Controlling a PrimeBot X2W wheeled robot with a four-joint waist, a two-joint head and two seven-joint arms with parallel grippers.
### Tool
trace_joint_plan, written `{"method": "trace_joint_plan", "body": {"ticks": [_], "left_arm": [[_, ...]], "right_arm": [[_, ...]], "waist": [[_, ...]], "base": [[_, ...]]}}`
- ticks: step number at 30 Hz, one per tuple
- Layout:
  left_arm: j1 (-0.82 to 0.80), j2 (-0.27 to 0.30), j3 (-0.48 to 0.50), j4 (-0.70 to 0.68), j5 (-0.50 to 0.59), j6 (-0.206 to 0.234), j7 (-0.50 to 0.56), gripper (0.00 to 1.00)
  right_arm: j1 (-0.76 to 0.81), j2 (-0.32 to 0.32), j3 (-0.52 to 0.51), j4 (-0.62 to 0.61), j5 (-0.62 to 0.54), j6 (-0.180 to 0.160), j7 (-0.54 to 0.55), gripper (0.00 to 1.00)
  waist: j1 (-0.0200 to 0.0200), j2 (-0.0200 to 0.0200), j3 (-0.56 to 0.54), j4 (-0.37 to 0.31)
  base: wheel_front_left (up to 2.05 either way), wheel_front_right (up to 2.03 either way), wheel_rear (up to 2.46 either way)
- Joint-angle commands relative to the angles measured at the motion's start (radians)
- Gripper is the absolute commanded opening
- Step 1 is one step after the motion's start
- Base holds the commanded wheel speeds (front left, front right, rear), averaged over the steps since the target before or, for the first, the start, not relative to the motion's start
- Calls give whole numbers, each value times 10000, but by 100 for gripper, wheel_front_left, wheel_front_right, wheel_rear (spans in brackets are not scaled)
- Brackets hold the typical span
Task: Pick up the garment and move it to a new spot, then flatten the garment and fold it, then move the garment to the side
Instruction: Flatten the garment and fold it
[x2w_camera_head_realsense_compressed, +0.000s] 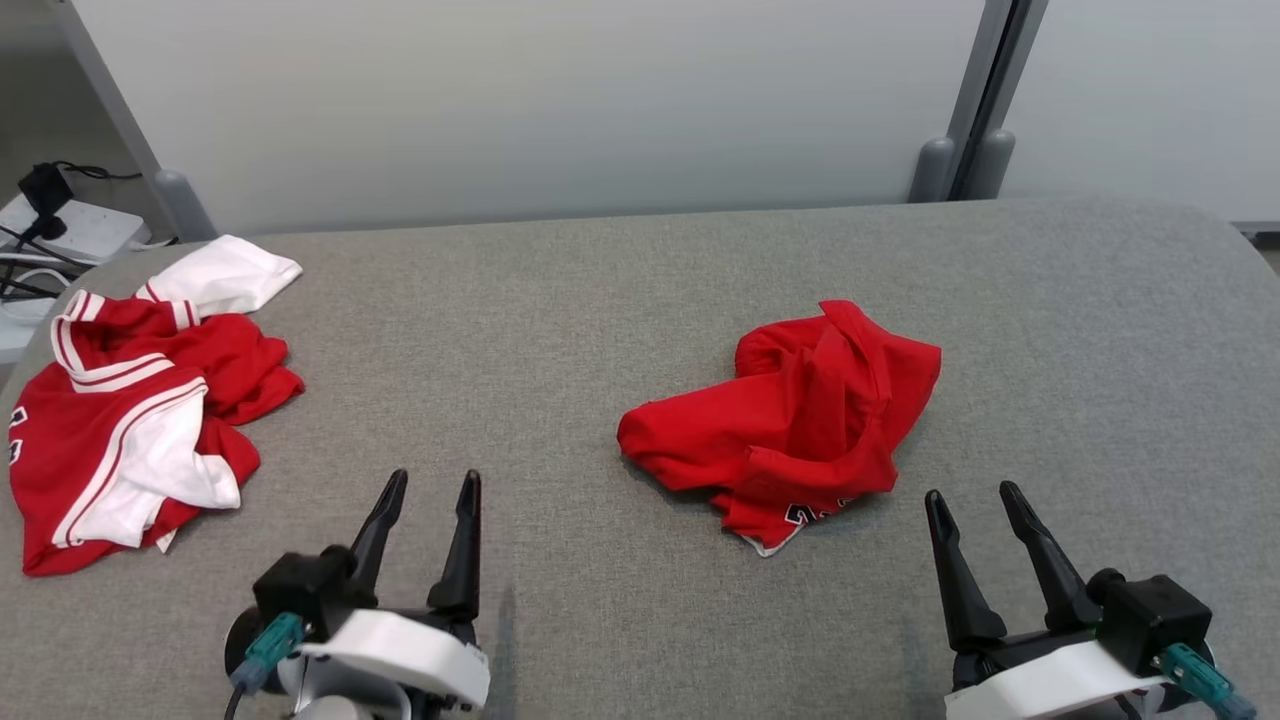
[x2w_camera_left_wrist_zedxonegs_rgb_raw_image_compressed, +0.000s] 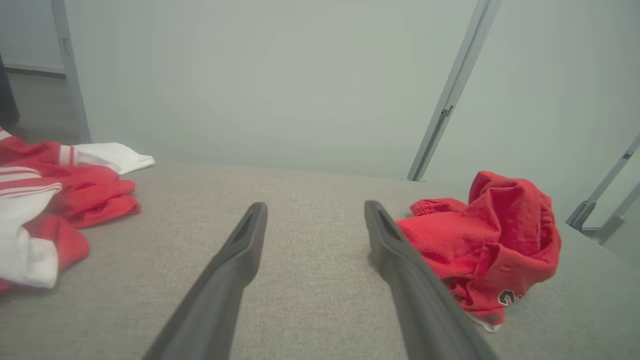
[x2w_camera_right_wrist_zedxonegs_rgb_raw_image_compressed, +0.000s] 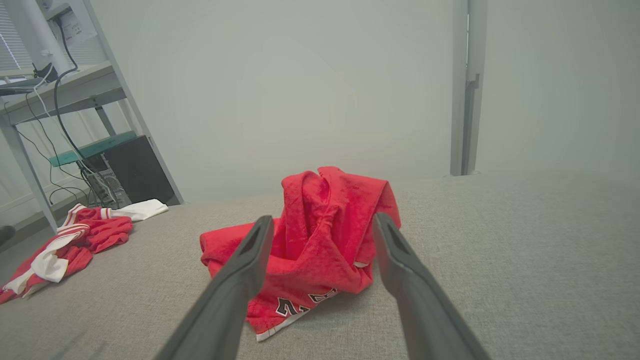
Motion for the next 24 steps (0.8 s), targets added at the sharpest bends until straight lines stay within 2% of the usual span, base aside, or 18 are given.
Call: {"method": "trace_joint_plan", "body": {"ticks": [1,5,12,18,24], "left_arm": [[-914,53,91,-43,56,-122,-59,100],[-1575,53,-267,406,-70,-261,-59,100],[-2944,53,-1570,1500,-529,-545,-59,100],[-3798,53,-2500,2921,-721,-302,-59,100],[-4497,53,-2818,3675,-1120,-163,-59,100]], "right_arm": [[-461,-75,322,-239,-119,2,-105,100],[-656,-119,328,-279,-145,2,-105,100],[-1059,-296,546,-274,-10,2,-105,100],[-1348,-438,901,-237,77,2,-105,100],[-1546,-475,1154,-247,166,2,-105,100]], "waist": [[0,0,289,-183],[0,0,609,-349],[0,0,1120,-723],[0,0,1427,-1122],[0,0,1735,-1659]], "base": [[0,0,0],[0,0,0],[0,0,0],[0,0,0],[0,0,0]]}}
